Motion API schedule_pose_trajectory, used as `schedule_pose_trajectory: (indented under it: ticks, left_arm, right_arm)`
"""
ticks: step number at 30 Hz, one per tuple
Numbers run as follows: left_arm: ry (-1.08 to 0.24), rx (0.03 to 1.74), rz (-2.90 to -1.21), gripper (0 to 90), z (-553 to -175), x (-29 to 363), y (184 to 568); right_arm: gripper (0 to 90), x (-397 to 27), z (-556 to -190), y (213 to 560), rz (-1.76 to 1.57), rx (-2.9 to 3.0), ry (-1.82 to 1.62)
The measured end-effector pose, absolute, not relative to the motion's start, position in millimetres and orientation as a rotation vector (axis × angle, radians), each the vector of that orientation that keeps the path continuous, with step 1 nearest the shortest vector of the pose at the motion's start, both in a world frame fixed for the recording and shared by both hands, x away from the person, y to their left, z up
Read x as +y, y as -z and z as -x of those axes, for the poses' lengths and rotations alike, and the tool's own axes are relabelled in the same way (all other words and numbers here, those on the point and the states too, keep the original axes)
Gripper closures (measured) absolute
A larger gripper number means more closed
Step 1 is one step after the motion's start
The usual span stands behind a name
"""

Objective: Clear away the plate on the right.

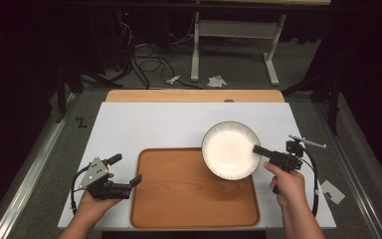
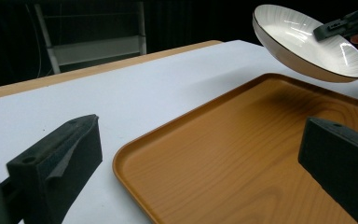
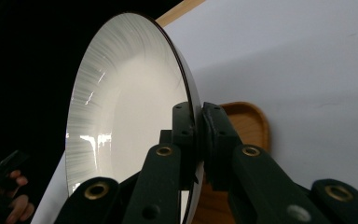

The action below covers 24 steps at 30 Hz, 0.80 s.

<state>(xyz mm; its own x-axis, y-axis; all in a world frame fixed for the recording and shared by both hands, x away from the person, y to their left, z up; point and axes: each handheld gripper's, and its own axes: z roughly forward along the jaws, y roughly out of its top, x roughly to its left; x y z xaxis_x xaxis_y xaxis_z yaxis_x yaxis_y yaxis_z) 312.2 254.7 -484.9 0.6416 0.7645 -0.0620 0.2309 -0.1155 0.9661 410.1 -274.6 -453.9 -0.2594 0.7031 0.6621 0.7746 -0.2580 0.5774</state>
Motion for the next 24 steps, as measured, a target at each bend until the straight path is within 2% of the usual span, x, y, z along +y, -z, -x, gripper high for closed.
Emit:
schedule_pose_trajectory:
  ticks: [24]
  left_arm:
    - [-0.572,0.803,-1.656,0.5,-309,254,483]
  right_arm:
    - [85.6,-201,-400,474,1.623,-1.986,1.441]
